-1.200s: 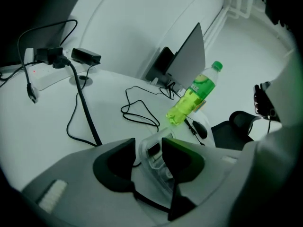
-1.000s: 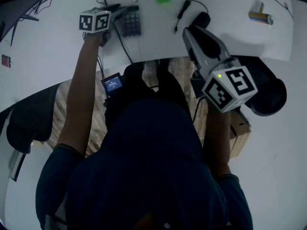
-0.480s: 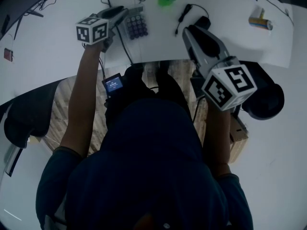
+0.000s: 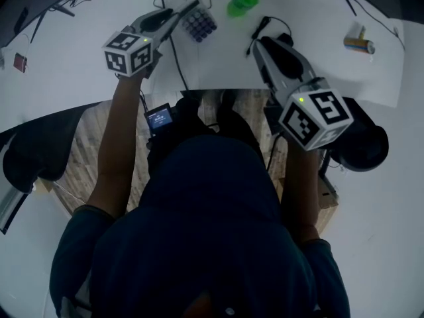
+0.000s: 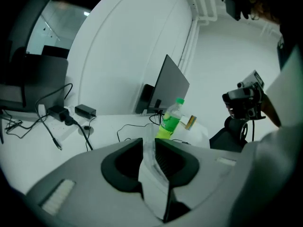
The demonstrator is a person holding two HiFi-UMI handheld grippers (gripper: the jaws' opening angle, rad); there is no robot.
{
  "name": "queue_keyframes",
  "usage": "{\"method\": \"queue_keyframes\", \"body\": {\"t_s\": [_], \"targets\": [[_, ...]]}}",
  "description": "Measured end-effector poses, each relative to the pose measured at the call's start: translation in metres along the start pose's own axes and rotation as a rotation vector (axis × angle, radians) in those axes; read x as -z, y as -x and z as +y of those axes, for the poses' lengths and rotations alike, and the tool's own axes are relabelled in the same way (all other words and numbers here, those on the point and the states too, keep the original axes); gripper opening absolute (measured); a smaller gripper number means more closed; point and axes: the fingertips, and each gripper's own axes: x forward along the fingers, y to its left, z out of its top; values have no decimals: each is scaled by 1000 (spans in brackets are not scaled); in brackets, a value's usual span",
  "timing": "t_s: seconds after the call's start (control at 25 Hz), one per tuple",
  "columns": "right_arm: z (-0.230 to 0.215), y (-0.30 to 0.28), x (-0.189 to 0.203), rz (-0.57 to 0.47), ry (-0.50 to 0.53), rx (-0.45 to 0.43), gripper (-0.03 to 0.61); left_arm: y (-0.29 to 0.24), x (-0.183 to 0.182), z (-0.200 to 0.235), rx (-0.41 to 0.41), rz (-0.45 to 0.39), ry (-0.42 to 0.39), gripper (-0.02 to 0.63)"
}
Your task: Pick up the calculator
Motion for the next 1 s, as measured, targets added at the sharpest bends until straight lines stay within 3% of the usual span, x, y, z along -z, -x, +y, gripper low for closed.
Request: {"method": "queue_keyframes", "body": {"t_s": [1.0], "targets": [[36,29,-50,-137,135,-87,38,105,-104,-74,-30,-127,-236,75]]}}
